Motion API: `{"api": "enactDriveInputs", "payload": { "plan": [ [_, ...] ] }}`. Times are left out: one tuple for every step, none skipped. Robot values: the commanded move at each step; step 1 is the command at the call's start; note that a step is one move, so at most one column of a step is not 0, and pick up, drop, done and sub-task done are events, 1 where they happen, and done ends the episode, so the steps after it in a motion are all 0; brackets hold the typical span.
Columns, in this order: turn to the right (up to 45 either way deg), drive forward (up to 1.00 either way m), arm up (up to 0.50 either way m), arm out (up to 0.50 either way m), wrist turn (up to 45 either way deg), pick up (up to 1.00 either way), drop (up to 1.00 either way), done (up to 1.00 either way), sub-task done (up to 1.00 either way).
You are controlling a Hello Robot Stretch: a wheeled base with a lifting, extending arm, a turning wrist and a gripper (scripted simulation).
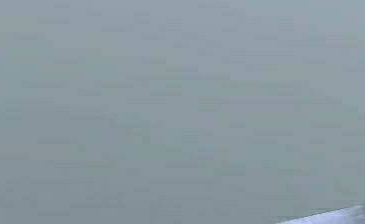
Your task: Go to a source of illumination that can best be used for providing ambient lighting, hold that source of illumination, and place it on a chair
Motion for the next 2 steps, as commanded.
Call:
{"api": "enactDriveInputs", "payload": {
  "plan": [
    [0.0, 0.0, 0.0, 0.46, 0.0, 0.0, 0.0, 0.0, 0.0],
    [0.0, 0.0, 0.0, 0.0, 45.0, 0.0, 0.0, 0.0, 0.0]
  ]
}}
